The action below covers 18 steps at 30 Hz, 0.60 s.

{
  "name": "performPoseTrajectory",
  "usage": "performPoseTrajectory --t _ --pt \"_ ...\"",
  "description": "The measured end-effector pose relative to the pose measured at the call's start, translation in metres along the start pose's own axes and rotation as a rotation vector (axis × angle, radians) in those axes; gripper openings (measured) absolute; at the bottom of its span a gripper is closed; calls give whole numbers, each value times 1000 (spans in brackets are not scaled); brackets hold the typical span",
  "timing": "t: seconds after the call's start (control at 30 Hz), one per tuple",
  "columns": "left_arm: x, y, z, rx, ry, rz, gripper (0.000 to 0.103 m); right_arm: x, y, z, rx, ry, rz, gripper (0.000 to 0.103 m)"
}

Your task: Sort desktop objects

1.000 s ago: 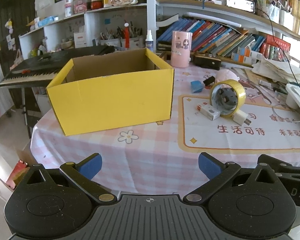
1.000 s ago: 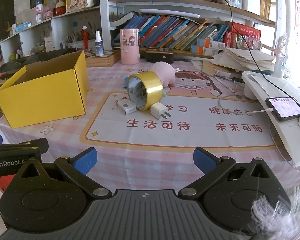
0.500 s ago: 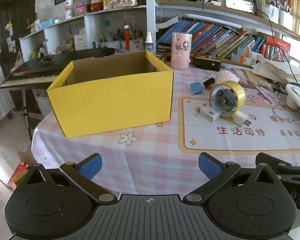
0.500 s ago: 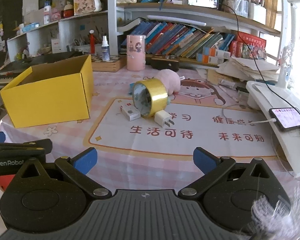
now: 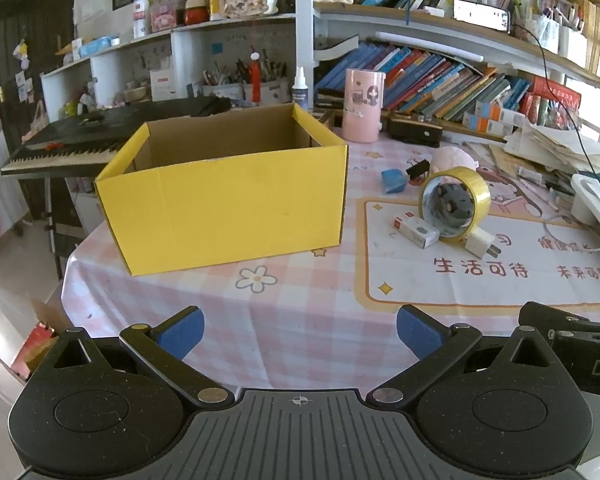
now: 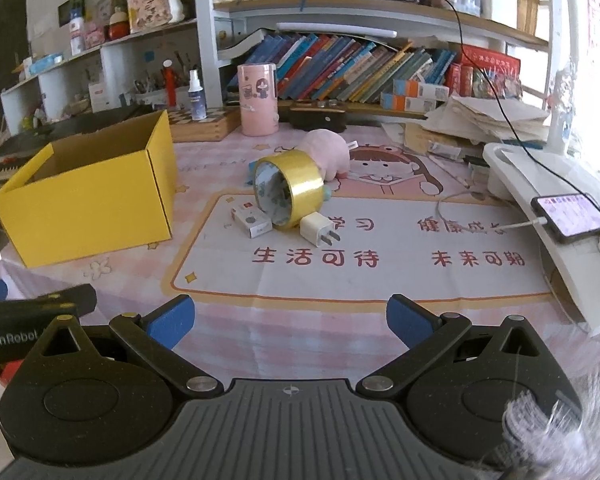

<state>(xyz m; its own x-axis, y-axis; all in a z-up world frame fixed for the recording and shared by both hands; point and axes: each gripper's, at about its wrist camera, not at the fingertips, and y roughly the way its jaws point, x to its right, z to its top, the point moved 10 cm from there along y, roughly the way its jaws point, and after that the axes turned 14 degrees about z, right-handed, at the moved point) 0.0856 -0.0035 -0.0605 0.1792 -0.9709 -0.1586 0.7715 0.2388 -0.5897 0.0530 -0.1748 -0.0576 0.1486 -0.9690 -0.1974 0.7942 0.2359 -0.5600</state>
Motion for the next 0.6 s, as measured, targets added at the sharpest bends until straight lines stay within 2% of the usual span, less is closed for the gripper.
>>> performPoseTrajectory --t 0.2,0.37,0.6 --pt "1 0 0 5 9 -4 103 -1 1 -5 -15 2 -2 103" --pt "1 0 0 10 8 -7 103 -7 1 -5 -14 -2 30 103" --pt "-2 1 0 -3 7 -8 103 -9 2 -5 -22 -12 20 103"
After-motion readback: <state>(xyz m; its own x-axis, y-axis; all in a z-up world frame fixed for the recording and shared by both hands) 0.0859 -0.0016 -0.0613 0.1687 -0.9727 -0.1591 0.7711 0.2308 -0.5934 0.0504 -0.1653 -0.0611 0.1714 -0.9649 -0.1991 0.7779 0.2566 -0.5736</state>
